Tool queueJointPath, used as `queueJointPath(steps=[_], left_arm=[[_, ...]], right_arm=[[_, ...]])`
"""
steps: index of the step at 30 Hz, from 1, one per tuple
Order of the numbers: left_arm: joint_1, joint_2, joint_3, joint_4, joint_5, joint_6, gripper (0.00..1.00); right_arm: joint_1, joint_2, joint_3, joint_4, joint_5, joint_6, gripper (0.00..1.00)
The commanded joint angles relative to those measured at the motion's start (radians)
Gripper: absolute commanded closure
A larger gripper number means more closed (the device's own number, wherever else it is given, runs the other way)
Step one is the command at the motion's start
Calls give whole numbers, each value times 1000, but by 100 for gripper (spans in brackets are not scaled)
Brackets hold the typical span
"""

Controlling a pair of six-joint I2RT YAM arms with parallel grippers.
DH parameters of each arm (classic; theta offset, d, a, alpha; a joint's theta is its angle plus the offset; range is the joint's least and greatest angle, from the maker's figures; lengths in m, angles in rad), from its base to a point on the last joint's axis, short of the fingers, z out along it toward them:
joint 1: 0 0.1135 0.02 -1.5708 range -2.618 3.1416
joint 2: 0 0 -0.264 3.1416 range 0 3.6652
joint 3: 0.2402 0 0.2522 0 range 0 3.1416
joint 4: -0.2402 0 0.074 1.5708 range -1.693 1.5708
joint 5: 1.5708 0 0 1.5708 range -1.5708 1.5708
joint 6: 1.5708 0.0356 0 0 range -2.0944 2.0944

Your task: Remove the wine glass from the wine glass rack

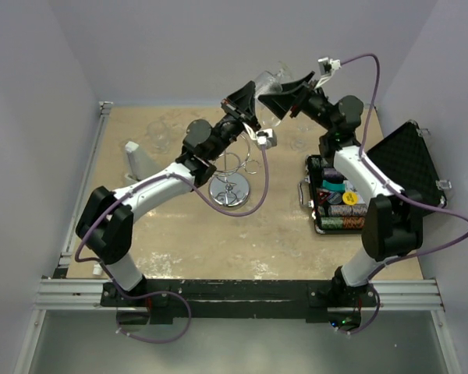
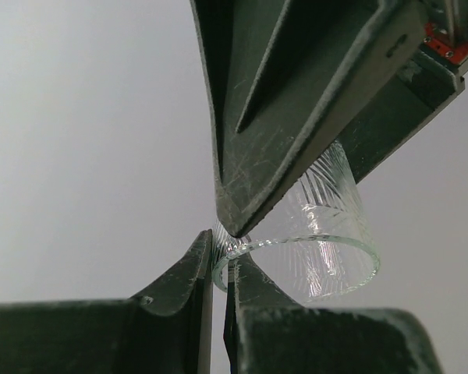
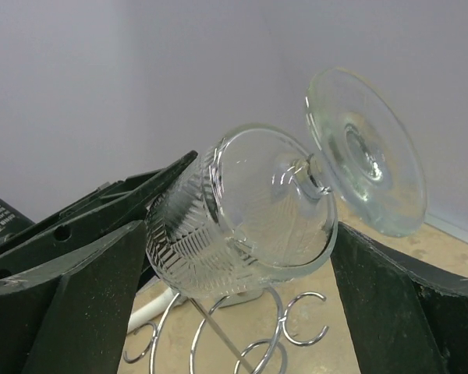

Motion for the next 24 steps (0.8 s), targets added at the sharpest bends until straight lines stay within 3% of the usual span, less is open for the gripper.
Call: queueJointPath(steps=[1,7,17,24], left_arm=[[44,-7,162,-80,-205,-37,100],[92,-25,280,-301,-316,-108,100],[150,-76,309,-444,-345,-101,100],[219,-28,531,-750,-450,-195,100]], right_arm=[[-21,-80,-34,25,-16,-53,1],[-33,-110,-77,65,-36,-74,2],[-37,-100,-68,60,-59,-125,2],[-51,-113,-46,-67,-27,-250,2]])
